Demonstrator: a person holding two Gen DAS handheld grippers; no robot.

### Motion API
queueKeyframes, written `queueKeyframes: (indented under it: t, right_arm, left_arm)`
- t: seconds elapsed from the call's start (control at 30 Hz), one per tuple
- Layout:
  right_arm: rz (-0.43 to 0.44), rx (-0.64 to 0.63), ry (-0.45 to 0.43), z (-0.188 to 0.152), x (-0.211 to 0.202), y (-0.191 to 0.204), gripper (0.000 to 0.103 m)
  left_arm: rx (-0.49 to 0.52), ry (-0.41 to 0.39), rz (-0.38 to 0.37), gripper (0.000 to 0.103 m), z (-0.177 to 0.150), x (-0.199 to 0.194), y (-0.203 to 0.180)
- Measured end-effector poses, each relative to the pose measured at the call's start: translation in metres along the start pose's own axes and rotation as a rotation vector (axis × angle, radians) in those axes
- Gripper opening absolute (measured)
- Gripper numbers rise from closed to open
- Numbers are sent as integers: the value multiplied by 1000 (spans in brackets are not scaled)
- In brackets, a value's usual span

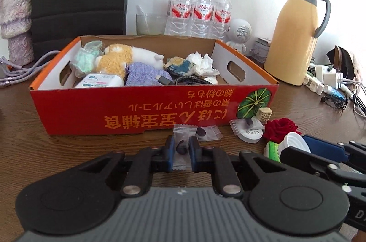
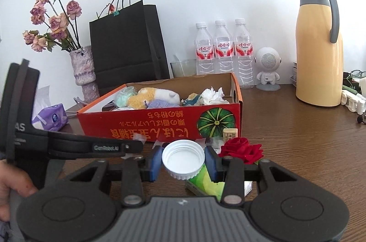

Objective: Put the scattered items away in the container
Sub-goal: 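Grasp the white bottle cap with the right tool while the left tool grasps a small clear packet, then lower the clear packet and bottle cap into the box and open both tools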

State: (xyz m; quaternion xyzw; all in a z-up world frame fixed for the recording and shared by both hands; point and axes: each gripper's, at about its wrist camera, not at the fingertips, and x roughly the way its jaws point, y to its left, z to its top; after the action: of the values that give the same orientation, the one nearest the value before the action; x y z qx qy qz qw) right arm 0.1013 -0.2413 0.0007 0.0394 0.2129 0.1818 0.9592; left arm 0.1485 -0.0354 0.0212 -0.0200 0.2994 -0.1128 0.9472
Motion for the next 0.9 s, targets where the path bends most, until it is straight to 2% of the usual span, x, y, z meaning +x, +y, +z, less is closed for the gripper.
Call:
queueKeyframes:
  t: [0.2, 0.3, 0.37, 0.47, 0.57, 0.67, 0.73, 0.8, 0.9]
  right_arm:
    - [-14, -66, -46, -1, -9, 12, 39]
    - [13, -83, -72, 0, -14, 17, 39]
    - [32, -70, -60, 1, -13, 18, 39]
    - [45, -54, -34, 12, -16, 21, 39]
    - [70, -45, -19, 34, -16, 20, 39]
    - [54, -45, -8, 72, -1, 14, 39]
    - [54, -50, 29, 101, 22, 10, 39]
    - [57, -47, 106, 127, 55, 5, 39]
    - [58, -44, 275, 149, 116, 1, 39]
  left_arm:
    - [-41, -40, 61, 14, -21, -50, 13]
    - [-71, -60, 90, 14, -30, -73, 19]
    - [-96, -77, 97, 14, -32, -86, 24]
    - [-106, -113, 102, 14, -22, -101, 32]
    - [-87, -162, 88, 14, 5, -108, 40]
    - [-49, -216, 73, 14, 47, -103, 40]
    - [-23, -219, 61, 14, 75, -87, 38]
    - [-2, -182, 78, 14, 99, -59, 36]
    - [-27, -60, 88, 14, 114, -3, 42]
